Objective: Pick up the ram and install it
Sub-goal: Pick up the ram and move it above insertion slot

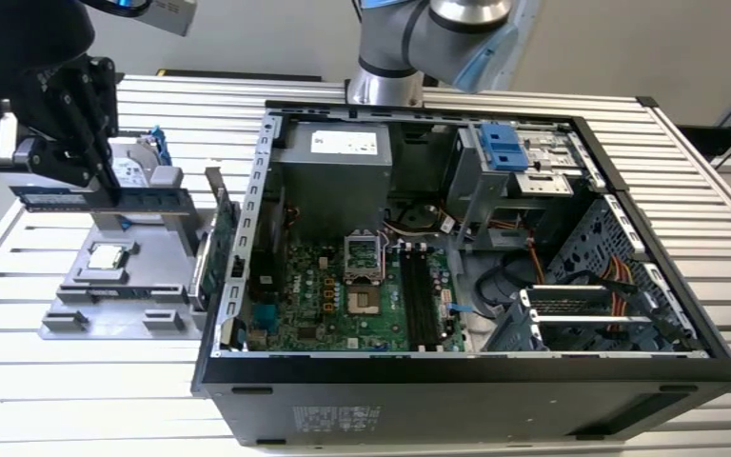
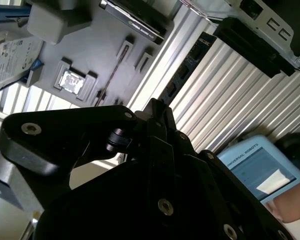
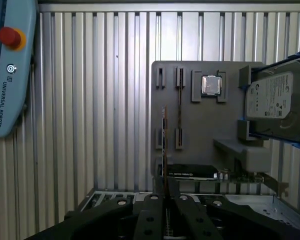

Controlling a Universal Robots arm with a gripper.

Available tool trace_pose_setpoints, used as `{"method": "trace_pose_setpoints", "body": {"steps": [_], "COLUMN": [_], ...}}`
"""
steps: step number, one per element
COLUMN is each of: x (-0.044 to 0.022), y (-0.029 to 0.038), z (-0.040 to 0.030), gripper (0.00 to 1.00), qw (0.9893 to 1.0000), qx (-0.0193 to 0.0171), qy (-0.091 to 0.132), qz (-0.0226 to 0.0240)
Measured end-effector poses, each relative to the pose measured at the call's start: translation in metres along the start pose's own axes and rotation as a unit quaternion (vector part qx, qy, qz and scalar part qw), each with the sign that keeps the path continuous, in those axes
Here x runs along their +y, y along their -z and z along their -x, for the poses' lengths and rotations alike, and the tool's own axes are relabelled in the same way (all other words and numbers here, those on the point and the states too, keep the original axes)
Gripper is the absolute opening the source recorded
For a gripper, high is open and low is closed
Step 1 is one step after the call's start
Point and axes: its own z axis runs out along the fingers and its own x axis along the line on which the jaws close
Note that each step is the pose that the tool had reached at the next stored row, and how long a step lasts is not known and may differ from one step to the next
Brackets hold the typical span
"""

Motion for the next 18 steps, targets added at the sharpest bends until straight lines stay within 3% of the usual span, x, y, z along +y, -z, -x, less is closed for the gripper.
{"method": "trace_pose_setpoints", "body": {"steps": [18], "x": [-0.0092], "y": [0.0000], "z": [0.0000], "gripper": [0.00], "qw": [1.0000], "qx": [0.0000], "qy": [0.000], "qz": [0.0000]}}
